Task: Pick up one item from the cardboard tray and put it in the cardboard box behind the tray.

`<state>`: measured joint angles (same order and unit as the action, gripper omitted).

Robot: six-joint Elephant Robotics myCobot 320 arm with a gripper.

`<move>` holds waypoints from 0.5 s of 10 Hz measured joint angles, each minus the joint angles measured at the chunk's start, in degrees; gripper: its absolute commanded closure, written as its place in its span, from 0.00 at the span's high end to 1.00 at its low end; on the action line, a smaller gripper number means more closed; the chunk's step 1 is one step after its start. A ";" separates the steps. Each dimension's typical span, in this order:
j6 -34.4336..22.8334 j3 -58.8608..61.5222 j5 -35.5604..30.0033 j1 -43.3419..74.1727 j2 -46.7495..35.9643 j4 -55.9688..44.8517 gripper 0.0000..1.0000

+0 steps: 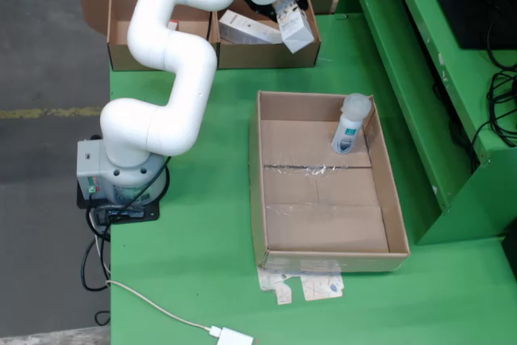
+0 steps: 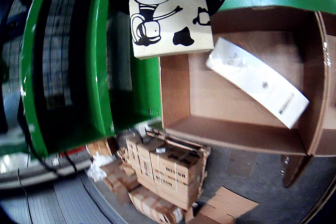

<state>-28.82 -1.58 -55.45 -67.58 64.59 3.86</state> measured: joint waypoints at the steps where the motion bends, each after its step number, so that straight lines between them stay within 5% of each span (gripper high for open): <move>1: -2.02 0.00 0.00 -0.79 0.00 2.29 0.00; 5: -2.99 0.00 0.08 -6.51 0.09 13.36 0.00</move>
<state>-31.81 -1.58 -55.37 -74.09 64.68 17.22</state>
